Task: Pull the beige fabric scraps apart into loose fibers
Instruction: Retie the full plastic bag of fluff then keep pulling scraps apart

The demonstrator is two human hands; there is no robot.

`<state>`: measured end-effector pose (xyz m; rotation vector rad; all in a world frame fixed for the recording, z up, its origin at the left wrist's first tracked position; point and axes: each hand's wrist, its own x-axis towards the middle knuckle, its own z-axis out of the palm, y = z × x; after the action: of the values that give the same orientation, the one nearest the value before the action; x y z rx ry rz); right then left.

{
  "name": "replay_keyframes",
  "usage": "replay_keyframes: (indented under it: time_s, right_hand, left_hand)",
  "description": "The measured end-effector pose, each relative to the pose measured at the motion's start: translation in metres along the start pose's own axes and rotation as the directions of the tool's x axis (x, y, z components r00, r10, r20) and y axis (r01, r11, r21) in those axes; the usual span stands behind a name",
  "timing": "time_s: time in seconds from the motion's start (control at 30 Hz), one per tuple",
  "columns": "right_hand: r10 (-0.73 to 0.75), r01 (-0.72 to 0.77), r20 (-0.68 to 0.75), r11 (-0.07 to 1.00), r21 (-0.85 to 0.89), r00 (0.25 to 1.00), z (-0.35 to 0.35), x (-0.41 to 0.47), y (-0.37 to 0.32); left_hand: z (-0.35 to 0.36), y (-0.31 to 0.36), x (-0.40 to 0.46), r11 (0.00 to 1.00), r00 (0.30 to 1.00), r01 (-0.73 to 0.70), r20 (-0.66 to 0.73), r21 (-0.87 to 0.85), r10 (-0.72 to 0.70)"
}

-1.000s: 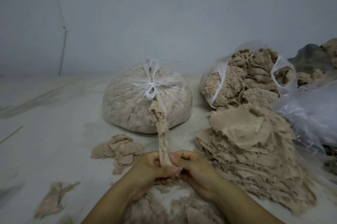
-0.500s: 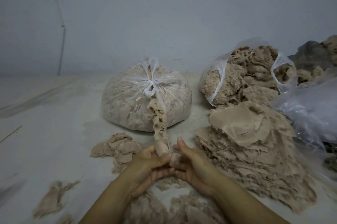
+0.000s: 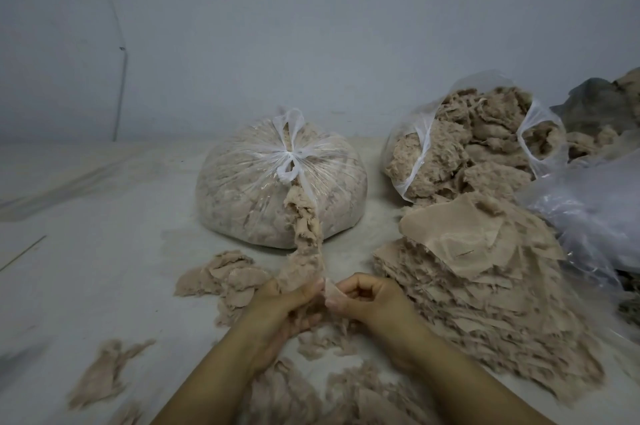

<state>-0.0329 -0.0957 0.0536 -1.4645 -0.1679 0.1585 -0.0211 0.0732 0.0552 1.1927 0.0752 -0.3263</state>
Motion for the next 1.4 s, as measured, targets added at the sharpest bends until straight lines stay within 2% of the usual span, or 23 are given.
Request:
replay_keyframes:
  time_s: [0.13,0.23,0.3,0.33,0.4,0.43,0.5,0.53,0.57,0.63,0.7,0.8,0.87,0.97,1.03,1.13,1.17,1.2,1.27,1.33,1.4]
  right_hand:
    - [-0.077,0.075,-0.005,0.989,-0.130,0.997,0.000,-0.001,-0.001]
    - [-0.009,0.009,0.016,0.999,0.031,1.000,-0.004,0.001,-0.002]
    - [0.082,-0.088,0.042,0.979,0.185,0.996,-0.006,0.003,-0.002]
    - [0.123,-0.133,0.059,0.969,0.207,0.991,-0.005,0.003,-0.001]
    - [0.135,-0.135,0.003,0.986,0.094,0.991,-0.003,0.005,0.003]
    - [0.083,-0.086,-0.081,0.996,-0.032,0.993,-0.003,0.007,0.007]
    - [-0.122,0.044,-0.260,0.957,-0.286,0.958,-0.003,0.008,0.009]
    - [-0.206,0.101,-0.292,0.937,-0.335,0.934,-0.003,0.006,0.007]
    - [-0.230,0.133,-0.268,0.933,-0.335,0.936,-0.003,0.005,0.005]
    - [-0.109,0.092,-0.112,0.985,-0.148,0.988,0.003,0.003,0.002]
    - [0.036,-0.036,0.000,0.998,0.061,0.999,0.009,0.005,0.002]
    - [0.077,-0.075,0.002,0.967,0.243,0.997,0.007,0.009,-0.003]
    - [0.075,-0.057,-0.047,0.949,0.311,0.996,0.006,0.012,-0.005]
    - [0.113,-0.030,-0.209,0.931,0.364,0.971,0.002,0.018,-0.004]
    - [0.112,-0.007,-0.297,0.942,0.334,0.948,-0.005,0.020,-0.003]
    - [0.056,-0.033,-0.315,0.996,0.078,0.947,-0.009,0.015,-0.001]
    - [0.061,-0.056,-0.302,0.998,0.025,0.951,-0.008,0.014,0.001]
    - [0.090,-0.090,-0.270,0.996,0.012,0.959,-0.006,0.012,0.001]
    - [0.214,-0.206,-0.134,0.976,0.068,0.968,0.000,0.010,-0.003]
    - [0.271,-0.269,0.004,0.956,0.120,0.963,0.005,0.007,-0.007]
    - [0.248,-0.244,-0.002,0.957,0.155,0.969,0.006,0.006,-0.006]
  left_hand:
    - [0.003,0.000,0.005,0.990,0.982,-0.105,-0.168,-0.097,0.088]
    - [-0.006,0.007,0.007,0.974,0.978,-0.071,-0.207,-0.216,0.025]
    - [-0.006,0.008,0.005,0.983,0.989,-0.013,-0.149,-0.181,-0.014]
    - [-0.003,0.007,0.004,0.989,0.994,0.018,-0.106,-0.149,-0.034]
    - [0.003,0.004,0.001,0.993,0.998,0.053,-0.022,-0.101,-0.056]
    - [0.006,0.003,0.000,0.996,0.998,0.062,0.020,-0.071,-0.060]
    - [0.007,0.002,-0.002,0.998,0.995,0.061,0.083,-0.013,-0.060]
    - [0.007,0.001,-0.003,0.999,0.993,0.051,0.106,0.011,-0.052]
    - [0.007,0.000,-0.004,0.999,0.991,0.038,0.124,0.033,-0.042]
    - [0.007,-0.002,-0.006,0.994,0.985,0.009,0.173,0.105,-0.027]
    - [0.008,-0.004,-0.009,0.974,0.972,-0.031,0.236,0.222,-0.023]
    - [0.012,-0.005,-0.013,0.921,0.950,-0.084,0.310,0.380,-0.041]
    - [0.012,-0.002,-0.015,0.910,0.951,-0.106,0.307,0.400,-0.024]
    - [0.005,0.007,-0.018,0.872,0.930,-0.152,0.365,0.466,-0.033]
    - [0.003,0.010,-0.021,0.860,0.926,-0.174,0.376,0.480,-0.023]
    - [0.000,0.010,-0.012,0.862,0.979,-0.205,0.114,0.463,0.171]
    - [-0.001,0.010,-0.009,0.823,0.957,-0.268,0.040,0.501,0.287]
    - [-0.003,0.009,-0.006,0.734,0.910,-0.345,0.019,0.585,0.413]
    - [-0.004,0.007,-0.003,0.475,0.806,-0.470,0.143,0.744,0.574]
    - [-0.001,0.000,-0.005,0.248,0.742,-0.526,0.296,0.814,0.602]
    - [-0.001,-0.004,-0.005,0.124,0.713,-0.518,0.347,0.846,0.609]
